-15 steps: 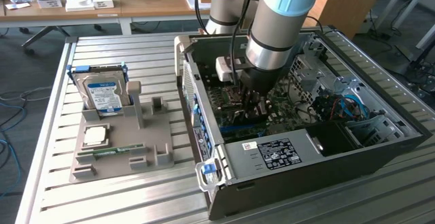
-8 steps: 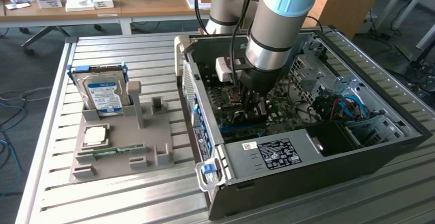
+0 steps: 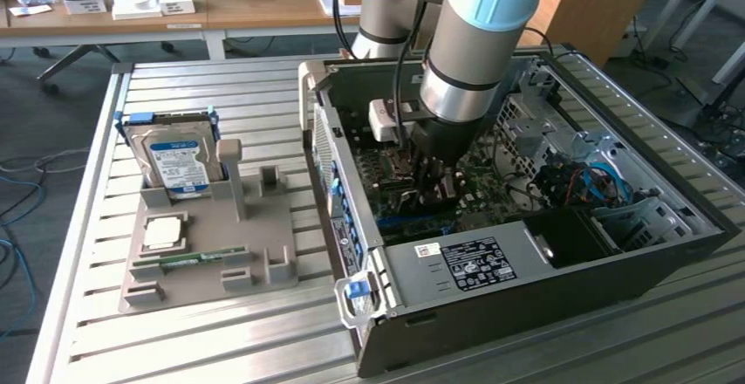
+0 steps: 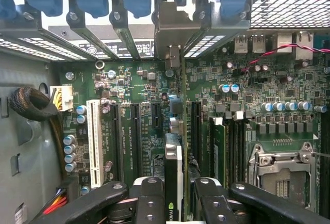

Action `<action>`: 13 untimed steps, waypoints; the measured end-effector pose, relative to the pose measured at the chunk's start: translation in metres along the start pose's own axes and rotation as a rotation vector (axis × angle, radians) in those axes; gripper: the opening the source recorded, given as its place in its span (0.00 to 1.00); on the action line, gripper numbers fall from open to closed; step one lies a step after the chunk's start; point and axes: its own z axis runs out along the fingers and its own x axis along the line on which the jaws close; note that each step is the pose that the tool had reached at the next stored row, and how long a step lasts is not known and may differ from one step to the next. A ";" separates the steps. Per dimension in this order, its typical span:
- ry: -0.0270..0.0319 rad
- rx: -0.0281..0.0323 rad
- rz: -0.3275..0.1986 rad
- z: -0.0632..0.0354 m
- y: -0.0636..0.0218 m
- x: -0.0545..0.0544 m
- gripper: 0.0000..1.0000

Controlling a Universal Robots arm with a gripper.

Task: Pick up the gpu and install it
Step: 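Insert the gpu into the slot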

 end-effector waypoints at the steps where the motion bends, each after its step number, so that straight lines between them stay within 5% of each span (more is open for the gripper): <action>1: 0.0001 0.0000 0.000 0.0002 0.0000 0.000 0.27; 13: -0.0001 0.0004 0.000 0.0039 0.0004 0.000 0.27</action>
